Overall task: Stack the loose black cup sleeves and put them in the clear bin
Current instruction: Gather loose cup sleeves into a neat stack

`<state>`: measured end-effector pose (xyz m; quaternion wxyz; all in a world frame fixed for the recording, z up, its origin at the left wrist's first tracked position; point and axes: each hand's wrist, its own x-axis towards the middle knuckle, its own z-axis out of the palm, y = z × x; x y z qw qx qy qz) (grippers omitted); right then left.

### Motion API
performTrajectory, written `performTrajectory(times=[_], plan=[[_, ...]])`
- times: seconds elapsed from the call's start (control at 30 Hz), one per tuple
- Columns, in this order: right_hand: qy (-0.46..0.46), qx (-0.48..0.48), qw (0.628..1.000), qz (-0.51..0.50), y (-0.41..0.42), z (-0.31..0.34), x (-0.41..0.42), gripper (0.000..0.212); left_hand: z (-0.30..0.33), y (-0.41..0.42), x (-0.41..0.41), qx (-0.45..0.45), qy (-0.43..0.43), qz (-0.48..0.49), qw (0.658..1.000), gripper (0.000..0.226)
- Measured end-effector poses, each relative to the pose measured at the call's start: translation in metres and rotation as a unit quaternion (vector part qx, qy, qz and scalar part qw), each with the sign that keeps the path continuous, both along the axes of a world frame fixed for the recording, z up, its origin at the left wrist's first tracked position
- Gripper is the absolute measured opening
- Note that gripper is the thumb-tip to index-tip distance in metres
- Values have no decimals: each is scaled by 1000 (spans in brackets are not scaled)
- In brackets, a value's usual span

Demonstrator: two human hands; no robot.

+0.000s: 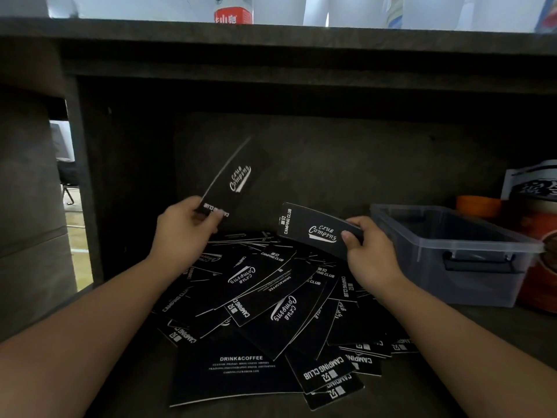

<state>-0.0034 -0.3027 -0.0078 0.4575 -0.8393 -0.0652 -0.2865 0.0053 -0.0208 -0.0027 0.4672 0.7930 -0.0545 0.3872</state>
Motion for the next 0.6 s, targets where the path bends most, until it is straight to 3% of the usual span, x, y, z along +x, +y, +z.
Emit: performTrajectory(times=[0.07,0.17,0.43,0.6], plan=[[4,4,1000,4,0,-1,1,18,2,-2,-3,-53,-24,-73,996,3],[10,16,1000,18,0,-2,1,18,0,-8,-7,-31,-8,-133,991,5],[-4,4,997,77,1,-4,2,14,-5,-4,-2,144,67,-55,986,27],[-6,-34,993,112,5,-6,1,14,-8,-7,2,196,88,-55,975,21]])
